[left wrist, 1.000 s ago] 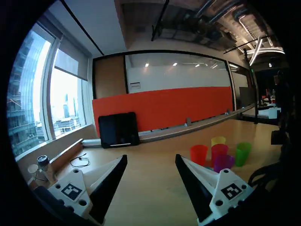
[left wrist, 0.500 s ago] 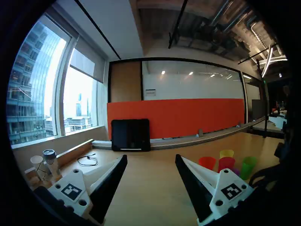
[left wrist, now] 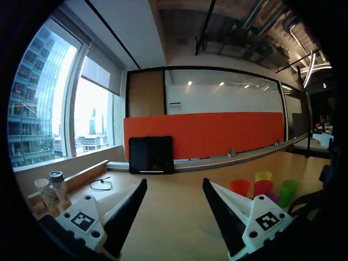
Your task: Pour water
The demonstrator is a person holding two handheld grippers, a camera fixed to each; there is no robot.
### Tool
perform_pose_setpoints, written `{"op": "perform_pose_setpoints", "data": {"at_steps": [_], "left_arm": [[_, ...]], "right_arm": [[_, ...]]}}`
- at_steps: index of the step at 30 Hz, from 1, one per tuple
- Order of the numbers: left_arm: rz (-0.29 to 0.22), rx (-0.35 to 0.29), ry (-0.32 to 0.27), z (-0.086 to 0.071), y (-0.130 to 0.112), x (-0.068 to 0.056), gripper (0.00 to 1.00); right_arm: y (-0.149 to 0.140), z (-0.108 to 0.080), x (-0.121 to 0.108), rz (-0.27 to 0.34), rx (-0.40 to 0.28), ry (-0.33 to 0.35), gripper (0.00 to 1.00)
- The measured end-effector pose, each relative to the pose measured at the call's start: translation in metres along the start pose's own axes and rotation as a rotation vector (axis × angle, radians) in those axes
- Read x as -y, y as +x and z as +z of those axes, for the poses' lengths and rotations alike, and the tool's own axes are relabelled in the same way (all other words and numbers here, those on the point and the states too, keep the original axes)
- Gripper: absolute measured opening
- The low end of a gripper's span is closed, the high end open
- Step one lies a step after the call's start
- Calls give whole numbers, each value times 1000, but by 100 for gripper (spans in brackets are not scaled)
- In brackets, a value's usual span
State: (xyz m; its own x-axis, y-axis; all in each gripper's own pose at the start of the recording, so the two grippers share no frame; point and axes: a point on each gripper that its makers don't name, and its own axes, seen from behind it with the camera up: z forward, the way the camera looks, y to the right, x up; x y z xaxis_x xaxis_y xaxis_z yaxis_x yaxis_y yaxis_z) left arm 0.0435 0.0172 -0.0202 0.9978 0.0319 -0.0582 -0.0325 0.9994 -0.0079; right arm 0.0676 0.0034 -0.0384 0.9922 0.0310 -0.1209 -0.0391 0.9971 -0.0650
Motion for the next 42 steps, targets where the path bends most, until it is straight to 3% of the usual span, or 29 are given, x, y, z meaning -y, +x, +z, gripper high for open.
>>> {"op": "perform_pose_setpoints", "data": {"at_steps": [9, 15, 42], "left_arm": [[10, -31, -23, 4, 2, -22, 94], [16, -27, -31, 6, -7, -30, 94], [-21, -9, -21, 3, -49, -7, 94]], "right_arm": [[4, -2, 7, -2, 3, 13, 100], [6, -3, 8, -19, 4, 9, 100], [6, -8, 16, -19, 23, 5, 100]]}}
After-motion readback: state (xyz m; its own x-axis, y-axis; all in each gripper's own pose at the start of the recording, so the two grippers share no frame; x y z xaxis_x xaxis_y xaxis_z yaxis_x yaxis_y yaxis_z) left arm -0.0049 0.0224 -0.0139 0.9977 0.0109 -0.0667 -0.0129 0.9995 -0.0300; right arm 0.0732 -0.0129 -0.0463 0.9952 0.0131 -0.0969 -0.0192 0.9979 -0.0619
